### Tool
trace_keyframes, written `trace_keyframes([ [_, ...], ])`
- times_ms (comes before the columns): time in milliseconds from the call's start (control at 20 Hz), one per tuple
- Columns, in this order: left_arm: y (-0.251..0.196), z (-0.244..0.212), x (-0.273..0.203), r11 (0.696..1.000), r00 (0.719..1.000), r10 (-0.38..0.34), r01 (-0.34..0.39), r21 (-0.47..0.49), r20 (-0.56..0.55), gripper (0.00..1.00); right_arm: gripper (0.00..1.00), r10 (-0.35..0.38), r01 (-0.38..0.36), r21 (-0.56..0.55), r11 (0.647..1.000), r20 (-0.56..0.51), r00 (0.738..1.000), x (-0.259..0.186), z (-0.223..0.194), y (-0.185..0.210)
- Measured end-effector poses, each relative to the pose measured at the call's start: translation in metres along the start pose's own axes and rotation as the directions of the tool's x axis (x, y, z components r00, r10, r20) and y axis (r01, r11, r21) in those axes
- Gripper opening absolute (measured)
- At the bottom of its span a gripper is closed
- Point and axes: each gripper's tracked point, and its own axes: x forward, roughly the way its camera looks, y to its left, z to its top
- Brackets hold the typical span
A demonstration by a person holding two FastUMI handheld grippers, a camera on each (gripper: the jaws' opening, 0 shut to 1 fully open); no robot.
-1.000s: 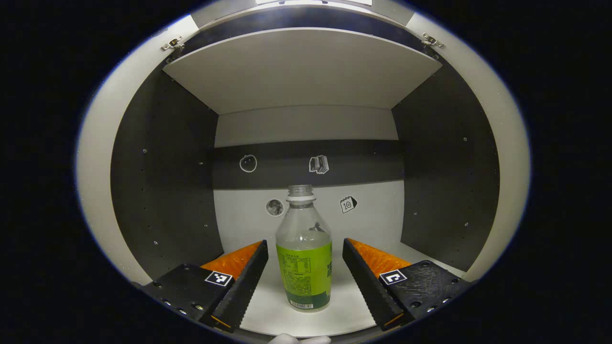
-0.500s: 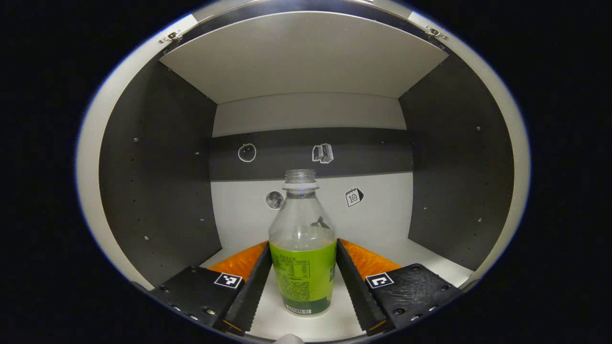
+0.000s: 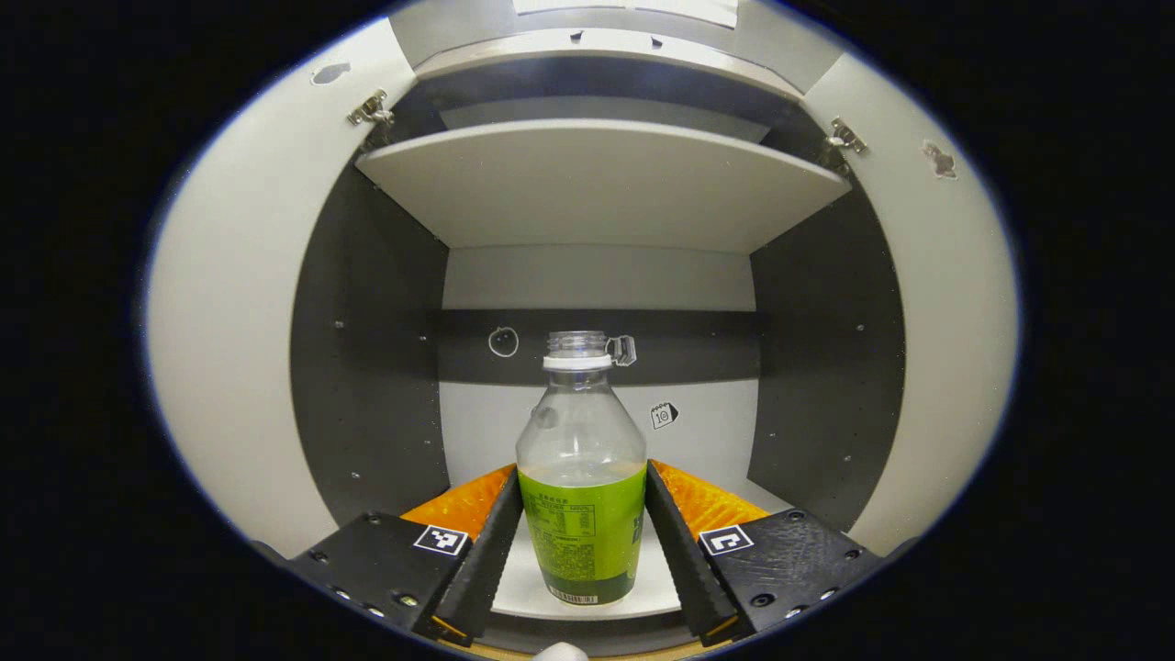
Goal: Grasp the bottle in the cabinet with the left hand and place it on the coaster, then close the right door with the right hand and the left door with the left hand.
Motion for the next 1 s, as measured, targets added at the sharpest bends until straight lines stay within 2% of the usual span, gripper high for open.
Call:
trace_keyframes([
  [300,-0.003,0.009,-0.083,0.998,0.999,-0.040,0.039,0.039,0.021,0.76,0.98,-0.007,0.007,0.027,1.000,0.003,1.000,-0.013,-0.008,-0.005],
  [600,-0.017,-0.002,-0.156,0.994,0.994,-0.108,0.108,0.009,0.019,0.76,0.98,-0.039,0.039,0.021,0.999,-0.007,0.999,-0.029,-0.026,-0.013],
  [750,-0.023,-0.019,-0.189,0.990,0.990,-0.138,0.139,-0.021,0.014,0.77,0.98,-0.059,0.059,0.028,0.998,-0.009,0.998,-0.037,-0.031,-0.023],
  [900,-0.027,-0.054,-0.211,0.986,0.986,-0.166,0.166,-0.003,-0.023,0.76,0.97,-0.090,0.090,0.028,0.996,-0.006,0.996,-0.043,-0.031,-0.033],
  [950,-0.031,-0.067,-0.219,0.983,0.983,-0.183,0.183,-0.002,-0.029,0.80,0.98,-0.097,0.097,0.026,0.995,-0.008,0.995,-0.045,-0.032,-0.036],
  [1000,-0.034,-0.077,-0.225,0.980,0.979,-0.200,0.200,0.002,-0.028,0.76,0.98,-0.101,0.102,0.023,0.995,-0.010,0.995,-0.046,-0.032,-0.037],
])
